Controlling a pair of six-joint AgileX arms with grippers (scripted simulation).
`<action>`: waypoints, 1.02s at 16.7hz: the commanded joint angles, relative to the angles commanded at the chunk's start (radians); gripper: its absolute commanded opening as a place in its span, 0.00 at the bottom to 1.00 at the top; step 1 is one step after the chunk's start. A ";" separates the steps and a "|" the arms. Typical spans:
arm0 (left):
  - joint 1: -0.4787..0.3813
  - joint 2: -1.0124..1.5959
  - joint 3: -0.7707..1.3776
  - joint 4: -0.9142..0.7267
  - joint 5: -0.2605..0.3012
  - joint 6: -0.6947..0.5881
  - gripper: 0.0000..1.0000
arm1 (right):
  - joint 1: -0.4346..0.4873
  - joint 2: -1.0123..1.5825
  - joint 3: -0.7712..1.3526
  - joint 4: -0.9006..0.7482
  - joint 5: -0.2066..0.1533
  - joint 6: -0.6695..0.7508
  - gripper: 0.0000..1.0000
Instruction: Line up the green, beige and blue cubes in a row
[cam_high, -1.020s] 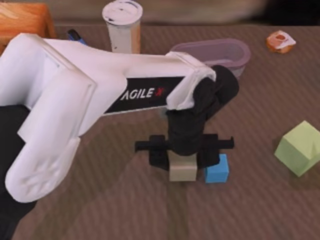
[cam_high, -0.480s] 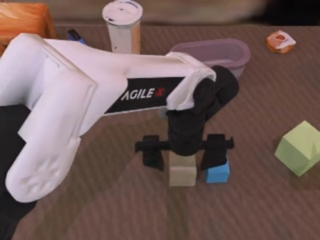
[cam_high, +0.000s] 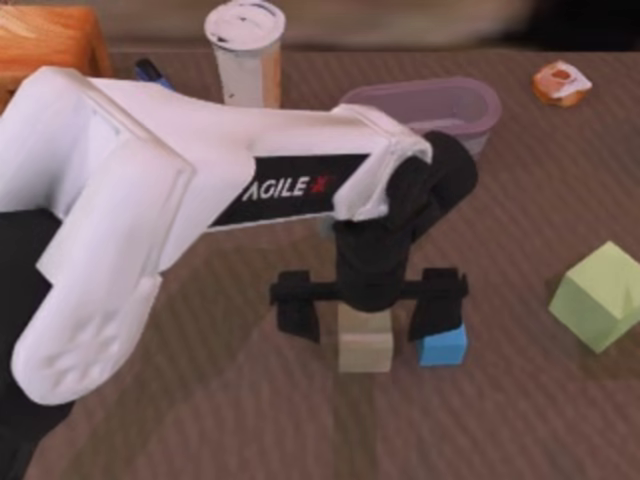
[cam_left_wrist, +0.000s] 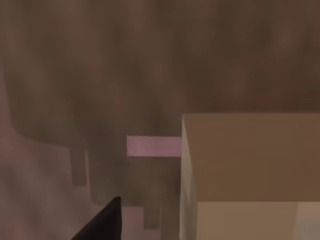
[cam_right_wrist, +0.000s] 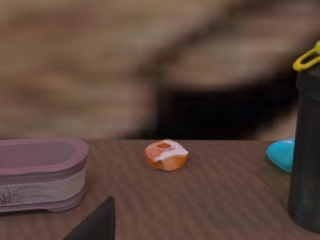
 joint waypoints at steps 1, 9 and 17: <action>0.000 -0.001 0.003 -0.003 0.000 0.000 1.00 | 0.000 0.000 0.000 0.000 0.000 0.000 1.00; 0.015 -0.074 0.149 -0.225 -0.001 -0.005 1.00 | 0.000 0.000 0.000 0.000 0.000 0.000 1.00; 0.041 -0.135 0.103 -0.194 -0.003 0.008 1.00 | 0.006 0.049 0.047 -0.034 -0.001 -0.016 1.00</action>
